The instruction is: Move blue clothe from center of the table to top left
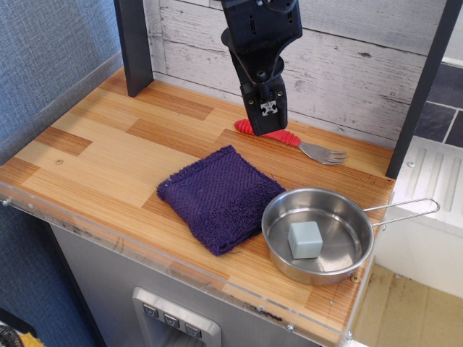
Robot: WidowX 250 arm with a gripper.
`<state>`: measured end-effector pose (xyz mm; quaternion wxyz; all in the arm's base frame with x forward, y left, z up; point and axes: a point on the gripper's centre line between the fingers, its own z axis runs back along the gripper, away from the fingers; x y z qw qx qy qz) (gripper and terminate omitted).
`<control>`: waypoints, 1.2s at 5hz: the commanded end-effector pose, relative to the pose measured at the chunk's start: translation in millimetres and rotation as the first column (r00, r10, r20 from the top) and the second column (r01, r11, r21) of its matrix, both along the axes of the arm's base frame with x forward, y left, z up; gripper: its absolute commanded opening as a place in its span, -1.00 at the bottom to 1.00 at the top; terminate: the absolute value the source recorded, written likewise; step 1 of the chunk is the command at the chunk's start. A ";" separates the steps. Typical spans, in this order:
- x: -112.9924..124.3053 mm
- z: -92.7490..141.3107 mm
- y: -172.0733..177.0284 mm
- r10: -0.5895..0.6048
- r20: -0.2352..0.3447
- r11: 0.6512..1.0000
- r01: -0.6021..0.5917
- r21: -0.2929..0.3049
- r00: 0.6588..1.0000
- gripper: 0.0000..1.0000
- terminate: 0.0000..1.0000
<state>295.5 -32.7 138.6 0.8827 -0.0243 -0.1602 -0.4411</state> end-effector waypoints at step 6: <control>-1.3 -65.2 30.4 -0.069 -0.033 0.990 0.073 0.122 0.997 1.00 -1.00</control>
